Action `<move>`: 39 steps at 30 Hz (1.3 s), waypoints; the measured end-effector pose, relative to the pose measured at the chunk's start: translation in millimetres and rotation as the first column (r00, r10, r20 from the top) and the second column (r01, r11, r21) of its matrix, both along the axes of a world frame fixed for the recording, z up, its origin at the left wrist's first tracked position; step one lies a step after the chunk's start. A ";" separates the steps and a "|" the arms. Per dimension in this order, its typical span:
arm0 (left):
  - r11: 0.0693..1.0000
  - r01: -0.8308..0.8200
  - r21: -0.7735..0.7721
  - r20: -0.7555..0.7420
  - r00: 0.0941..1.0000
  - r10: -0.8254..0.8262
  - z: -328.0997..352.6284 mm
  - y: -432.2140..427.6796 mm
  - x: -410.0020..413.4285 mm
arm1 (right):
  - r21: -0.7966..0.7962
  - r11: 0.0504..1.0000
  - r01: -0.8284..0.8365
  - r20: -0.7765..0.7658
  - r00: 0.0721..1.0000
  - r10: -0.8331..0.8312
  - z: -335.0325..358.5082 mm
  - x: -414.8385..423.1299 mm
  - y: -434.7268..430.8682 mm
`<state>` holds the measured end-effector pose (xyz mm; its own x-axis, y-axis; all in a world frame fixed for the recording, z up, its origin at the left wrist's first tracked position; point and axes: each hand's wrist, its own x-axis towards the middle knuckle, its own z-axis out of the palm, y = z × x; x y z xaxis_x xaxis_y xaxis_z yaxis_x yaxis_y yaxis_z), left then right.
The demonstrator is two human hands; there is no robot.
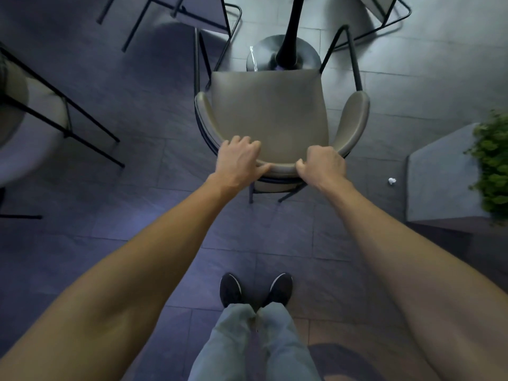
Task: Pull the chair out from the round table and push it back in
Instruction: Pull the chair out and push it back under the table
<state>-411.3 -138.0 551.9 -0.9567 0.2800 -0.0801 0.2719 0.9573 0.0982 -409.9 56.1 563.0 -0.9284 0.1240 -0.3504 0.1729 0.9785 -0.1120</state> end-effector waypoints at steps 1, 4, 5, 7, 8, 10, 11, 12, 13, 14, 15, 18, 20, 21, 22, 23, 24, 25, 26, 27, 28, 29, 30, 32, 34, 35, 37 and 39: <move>0.999 0.045 -0.025 0.019 0.999 -0.044 -1.3 6.3 2.7 | -0.026 0.995 -0.095 0.002 0.995 0.095 -3.2 1.7 -0.4; 0.993 0.095 -0.064 0.107 0.990 -0.088 -13.4 16.7 10.3 | 0.008 0.950 -0.312 0.077 0.947 0.311 -12.9 7.0 2.6; 0.993 0.096 -0.066 0.117 0.989 -0.088 -17.5 17.5 11.5 | 0.061 0.923 -0.380 0.100 0.922 0.373 -16.9 8.8 4.8; 0.991 0.117 -0.070 0.144 0.984 -0.106 -25.2 15.2 10.8 | 0.145 0.870 -0.472 0.135 0.880 0.455 -26.2 9.5 10.0; 0.986 0.147 -0.078 0.167 0.977 -0.133 -29.6 13.2 9.3 | 0.160 0.855 -0.493 0.139 0.869 0.475 -31.0 8.1 12.2; 0.973 0.211 -0.093 0.215 0.959 -0.187 -37.6 8.7 4.8 | 0.153 0.853 -0.500 0.141 0.865 0.482 -39.8 2.0 14.8; 0.973 0.218 -0.078 0.227 0.954 -0.196 -40.1 7.2 2.2 | 0.137 0.858 -0.494 0.143 0.867 0.477 -42.9 -1.9 15.1; 0.976 0.211 -0.055 0.240 0.952 -0.192 -42.0 6.2 -0.9 | 0.122 0.864 -0.488 0.140 0.871 0.472 -46.1 -5.7 15.2; 0.978 0.208 -0.037 0.246 0.950 -0.192 -44.1 5.6 -4.3 | 0.113 0.868 -0.484 0.129 0.873 0.470 -48.7 -8.6 15.2; 0.976 0.216 -0.027 0.242 0.949 -0.203 -45.6 5.4 -7.7 | 0.111 0.865 -0.489 0.113 0.871 0.477 -51.0 -11.5 15.9; 0.974 0.225 -0.022 0.243 0.946 -0.213 -46.0 5.7 -10.2 | 0.115 0.861 -0.496 0.102 0.868 0.486 -51.8 -13.5 16.8; 0.973 0.233 -0.010 0.244 0.944 -0.223 -46.3 4.0 -18.6 | 0.124 0.851 -0.511 0.060 0.859 0.508 -53.9 -18.8 19.4; 0.973 0.229 -0.009 0.241 0.945 -0.220 -45.4 2.6 -29.9 | 0.130 0.854 -0.504 0.032 0.863 0.505 -52.9 -28.6 17.0; 0.974 0.225 -0.004 0.247 0.944 -0.217 -44.8 1.5 -36.7 | 0.134 0.859 -0.494 0.029 0.868 0.495 -52.1 -34.3 15.2; 0.974 0.226 0.001 0.245 0.944 -0.219 -45.1 0.3 -44.1 | 0.139 0.863 -0.486 0.024 0.872 0.488 -52.0 -40.4 13.5; 0.973 0.229 0.005 0.240 0.945 -0.224 -45.8 -1.2 -51.3 | 0.143 0.865 -0.481 0.020 0.875 0.483 -52.1 -46.2 12.1; 0.972 0.234 0.009 0.235 0.944 -0.229 -46.1 -2.8 -58.6 | 0.146 0.867 -0.477 0.016 0.877 0.480 -52.0 -52.0 10.9; 0.971 0.239 0.014 0.232 0.944 -0.236 -46.7 -4.8 -66.1 | 0.149 0.869 -0.472 0.010 0.880 0.476 -52.3 -58.0 9.8; 0.969 0.245 0.019 0.227 0.943 -0.243 -47.5 -7.0 -74.0 | 0.153 0.871 -0.467 0.000 0.882 0.472 -52.7 -64.2 8.7; 0.967 0.253 0.021 0.224 0.942 -0.251 -48.5 -8.9 -82.1 | 0.160 0.874 -0.460 -0.010 0.884 0.467 -53.1 -70.4 7.3; 0.965 0.262 0.022 0.221 0.940 -0.260 -49.0 -10.5 -90.2 | 0.165 0.877 -0.451 -0.017 0.888 0.460 -53.3 -76.4 5.6; 0.963 0.270 0.024 0.218 0.938 -0.268 -49.4 -12.0 -98.4 | 0.169 0.881 -0.443 -0.019 0.892 0.452 -53.3 -82.9 3.8; 0.960 0.279 0.029 0.213 0.936 -0.279 -49.9 -13.2 -106.8 | 0.173 0.884 -0.434 -0.020 0.896 0.444 -53.7 -89.4 2.2; 0.953 0.301 0.038 0.203 0.931 -0.302 -49.8 -15.2 -124.4 | 0.181 0.892 -0.414 -0.027 0.905 0.425 -53.6 -103.1 -1.2; 0.947 0.318 0.040 0.198 0.927 -0.319 -49.1 -16.8 -140.7 | 0.187 0.902 -0.388 -0.024 0.916 0.399 -53.4 -114.8 -4.9; 0.944 0.327 0.042 0.192 0.925 -0.329 -49.3 -18.2 -148.5 | 0.188 0.908 -0.375 -0.028 0.922 0.387 -53.8 -120.0 -6.9; 0.936 0.349 0.047 0.187 0.917 -0.351 -49.6 -21.4 -162.4 | 0.194 0.918 -0.347 -0.038 0.932 0.361 -54.5 -128.5 -10.7; 0.926 0.374 0.047 0.188 0.908 -0.376 -49.2 -23.9 -175.7 | 0.201 0.924 -0.325 -0.042 0.940 0.340 -55.1 -137.1 -13.4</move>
<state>-586.9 -161.8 502.8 -0.7482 0.6165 -0.2450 0.5856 0.7873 0.1927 -546.9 42.7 507.9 -0.9502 -0.1394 -0.2788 -0.1677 0.9826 0.0803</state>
